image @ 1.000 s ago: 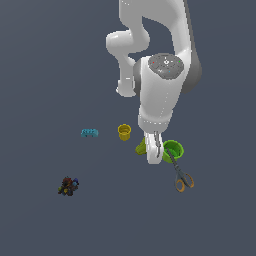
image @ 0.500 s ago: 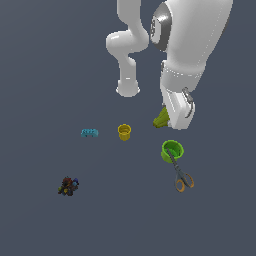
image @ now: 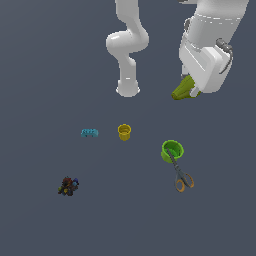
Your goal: Pick up a designated object from a clutter of objects.
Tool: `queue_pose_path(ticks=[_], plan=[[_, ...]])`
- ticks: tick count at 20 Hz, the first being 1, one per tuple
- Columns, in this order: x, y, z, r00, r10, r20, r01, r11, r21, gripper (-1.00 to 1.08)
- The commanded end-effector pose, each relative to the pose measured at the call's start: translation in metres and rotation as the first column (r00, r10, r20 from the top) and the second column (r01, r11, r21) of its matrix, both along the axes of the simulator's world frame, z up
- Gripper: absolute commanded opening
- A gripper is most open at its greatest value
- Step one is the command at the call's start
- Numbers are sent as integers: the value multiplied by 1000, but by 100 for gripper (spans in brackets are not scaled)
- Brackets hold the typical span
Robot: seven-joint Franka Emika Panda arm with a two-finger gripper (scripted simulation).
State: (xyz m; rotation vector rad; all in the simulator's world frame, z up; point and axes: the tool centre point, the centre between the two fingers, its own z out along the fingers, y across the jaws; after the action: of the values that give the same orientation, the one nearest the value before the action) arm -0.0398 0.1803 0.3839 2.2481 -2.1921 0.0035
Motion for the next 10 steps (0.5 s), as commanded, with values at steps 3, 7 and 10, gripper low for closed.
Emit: queue_pose_path(ticks=[3,7,10], plan=[[-11,15,26,1000,0,0,0,1000,1,-100],[-17,23,38,1000,0,0,0,1000,2,-100],[-18,26,42,1000,0,0,0,1000,2,-100]])
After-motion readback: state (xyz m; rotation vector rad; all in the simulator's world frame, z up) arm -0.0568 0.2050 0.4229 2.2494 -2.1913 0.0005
